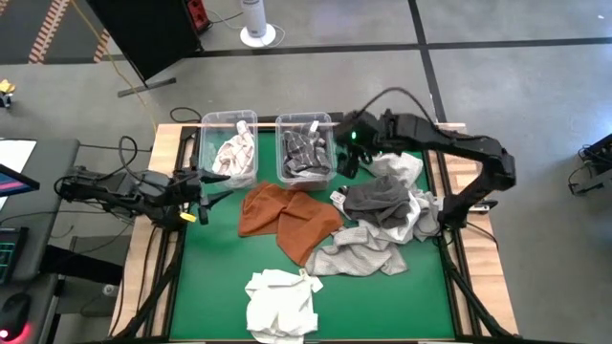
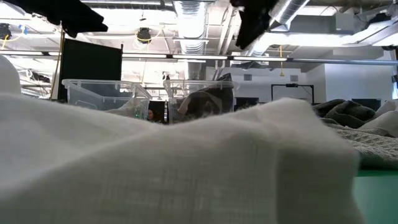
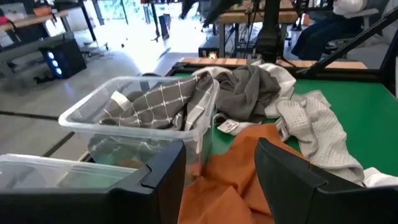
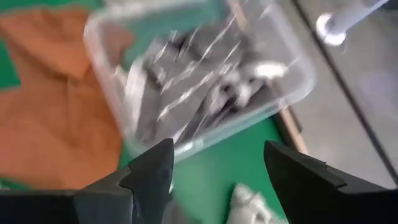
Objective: Sort towels by color in basket
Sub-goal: Put the white towel into the left transparent bin
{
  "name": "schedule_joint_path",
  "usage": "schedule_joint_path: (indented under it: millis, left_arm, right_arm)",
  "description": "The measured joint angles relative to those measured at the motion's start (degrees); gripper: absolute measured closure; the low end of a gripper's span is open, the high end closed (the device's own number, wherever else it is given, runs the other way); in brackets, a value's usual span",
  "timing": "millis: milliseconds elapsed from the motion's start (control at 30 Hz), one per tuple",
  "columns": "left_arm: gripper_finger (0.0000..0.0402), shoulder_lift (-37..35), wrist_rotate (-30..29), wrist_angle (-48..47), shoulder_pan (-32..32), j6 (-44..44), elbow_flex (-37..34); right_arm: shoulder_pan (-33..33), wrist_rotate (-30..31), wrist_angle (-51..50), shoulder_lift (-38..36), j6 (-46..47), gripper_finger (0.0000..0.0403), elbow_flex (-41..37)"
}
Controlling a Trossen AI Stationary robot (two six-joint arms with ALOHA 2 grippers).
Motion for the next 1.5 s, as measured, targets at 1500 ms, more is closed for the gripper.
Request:
schedule_joint_path:
  millis: [1500]
  left_arm:
    - [0.0221,57.7,28.5,4.2,-0.6,1.5,13.9]
  right_arm:
    - [29.8,26.4,27.0,-11.2,14.2,0.0122,-29.3]
